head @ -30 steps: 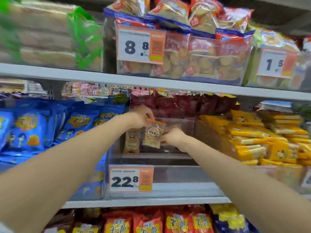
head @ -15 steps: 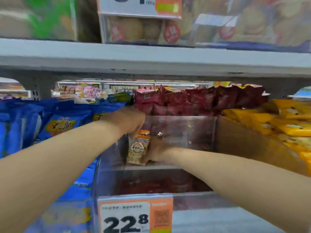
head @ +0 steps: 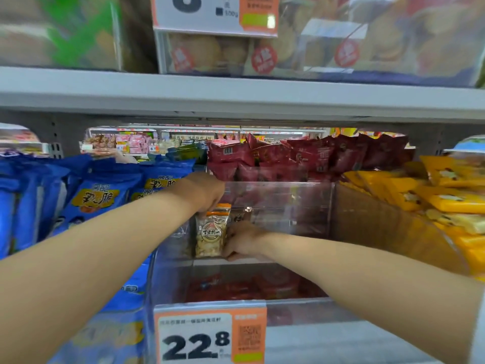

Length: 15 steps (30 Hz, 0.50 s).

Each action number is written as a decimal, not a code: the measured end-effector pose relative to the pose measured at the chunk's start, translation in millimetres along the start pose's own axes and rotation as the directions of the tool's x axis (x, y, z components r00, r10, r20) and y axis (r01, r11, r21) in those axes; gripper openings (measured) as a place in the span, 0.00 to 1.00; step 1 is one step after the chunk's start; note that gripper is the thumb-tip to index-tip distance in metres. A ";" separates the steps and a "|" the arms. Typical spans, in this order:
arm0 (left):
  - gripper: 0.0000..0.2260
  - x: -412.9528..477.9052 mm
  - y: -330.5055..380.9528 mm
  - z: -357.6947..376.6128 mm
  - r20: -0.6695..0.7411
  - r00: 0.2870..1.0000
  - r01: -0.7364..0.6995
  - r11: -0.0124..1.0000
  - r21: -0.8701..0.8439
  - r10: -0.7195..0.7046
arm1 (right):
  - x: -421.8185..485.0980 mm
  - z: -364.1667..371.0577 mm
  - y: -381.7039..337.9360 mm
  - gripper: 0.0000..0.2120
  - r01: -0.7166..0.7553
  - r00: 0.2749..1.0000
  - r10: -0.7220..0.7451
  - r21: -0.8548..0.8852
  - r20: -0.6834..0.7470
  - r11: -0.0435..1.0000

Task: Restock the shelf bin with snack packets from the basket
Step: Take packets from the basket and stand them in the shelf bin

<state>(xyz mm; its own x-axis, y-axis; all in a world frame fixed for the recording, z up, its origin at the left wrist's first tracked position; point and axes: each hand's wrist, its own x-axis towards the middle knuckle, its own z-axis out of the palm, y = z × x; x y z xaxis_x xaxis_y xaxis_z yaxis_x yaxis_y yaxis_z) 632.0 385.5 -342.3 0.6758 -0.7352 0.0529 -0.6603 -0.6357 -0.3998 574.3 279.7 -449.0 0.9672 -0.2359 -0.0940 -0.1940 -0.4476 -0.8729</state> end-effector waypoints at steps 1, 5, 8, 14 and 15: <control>0.11 -1.9 0.5 0.0 -0.009 1.000 -0.008 1.000 0.003 0.008 | -1.1 -0.7 0.3 0.13 0.005 1.000 -0.005 0.008 0.013 1.000; 0.10 0.5 -0.6 1.6 -0.019 0.999 -0.032 0.999 0.004 0.032 | 0.0 -2.0 0.9 0.13 -0.033 0.999 0.033 0.068 0.003 0.997; 0.10 2.7 -1.9 4.1 -0.037 0.999 -0.039 0.999 -0.036 0.038 | 0.7 -4.3 0.3 0.10 -0.077 0.997 0.077 0.067 0.006 0.995; 0.12 -3.2 1.3 -2.4 -0.035 0.999 -0.037 0.997 -0.068 0.034 | -8.7 -19.9 -10.9 0.03 -0.332 0.930 0.328 -0.003 0.163 0.943; 0.12 -6.0 1.4 -3.2 -0.047 0.999 -0.030 0.997 -0.068 0.026 | -13.4 -24.2 -13.6 0.01 -0.353 0.917 0.352 -0.032 0.185 0.935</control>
<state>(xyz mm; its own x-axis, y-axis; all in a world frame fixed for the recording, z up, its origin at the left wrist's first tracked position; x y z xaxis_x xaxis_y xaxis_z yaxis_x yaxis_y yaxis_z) 625.9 388.2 -340.3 0.6419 -0.7620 0.0854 -0.7009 -0.6283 -0.3376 560.0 268.1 -424.3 0.8492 -0.2145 -0.4825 -0.5279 -0.3631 -0.7678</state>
